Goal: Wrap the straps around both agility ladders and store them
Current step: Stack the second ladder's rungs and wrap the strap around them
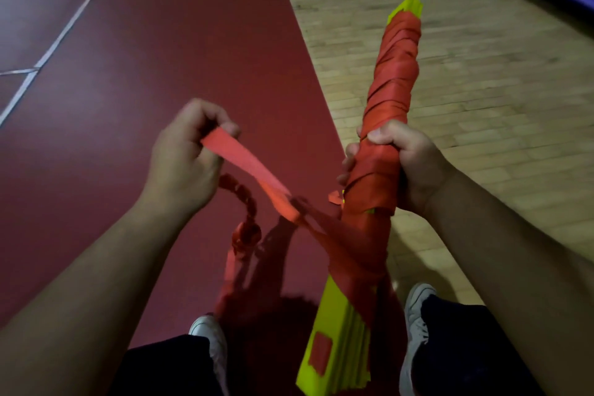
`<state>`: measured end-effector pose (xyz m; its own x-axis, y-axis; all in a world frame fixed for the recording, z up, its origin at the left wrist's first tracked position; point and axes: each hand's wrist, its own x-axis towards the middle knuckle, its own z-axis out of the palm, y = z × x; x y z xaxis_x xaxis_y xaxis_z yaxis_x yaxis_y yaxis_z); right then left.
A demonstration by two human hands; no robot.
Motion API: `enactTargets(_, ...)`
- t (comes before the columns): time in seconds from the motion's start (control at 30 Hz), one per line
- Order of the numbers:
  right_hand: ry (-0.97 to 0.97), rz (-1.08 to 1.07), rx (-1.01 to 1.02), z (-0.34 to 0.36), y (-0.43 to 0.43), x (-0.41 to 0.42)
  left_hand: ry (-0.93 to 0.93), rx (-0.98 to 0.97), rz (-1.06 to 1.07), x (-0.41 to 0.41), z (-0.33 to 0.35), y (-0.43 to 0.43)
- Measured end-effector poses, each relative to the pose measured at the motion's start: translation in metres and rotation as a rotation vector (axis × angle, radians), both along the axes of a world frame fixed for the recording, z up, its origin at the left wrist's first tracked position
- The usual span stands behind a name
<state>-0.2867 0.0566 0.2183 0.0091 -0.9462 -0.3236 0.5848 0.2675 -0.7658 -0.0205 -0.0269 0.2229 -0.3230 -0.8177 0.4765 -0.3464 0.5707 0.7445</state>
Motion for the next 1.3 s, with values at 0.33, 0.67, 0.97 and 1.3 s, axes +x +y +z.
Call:
enactTargets(0.33, 0.400, -0.071, 0.091, -0.016, 0.004, -0.016, -0.770, 0.599, -0.365, 0.042, -0.068, -0.013)
enactTargets(0.67, 0.241, -0.194, -0.036, -0.002, -0.002, -0.002, -0.601, 0.801, -0.672, -0.005, -0.058, 0.036)
enactTargets(0.97, 0.139, -0.292, -0.017, -0.008, -0.007, -0.006, -0.421, 0.827, -0.797, -0.025, -0.060, 0.051)
enactTargets(1.3, -0.050, -0.295, -0.045, 0.002, -0.006, 0.003, -0.308, 0.966, -0.835, -0.037, -0.051, 0.068)
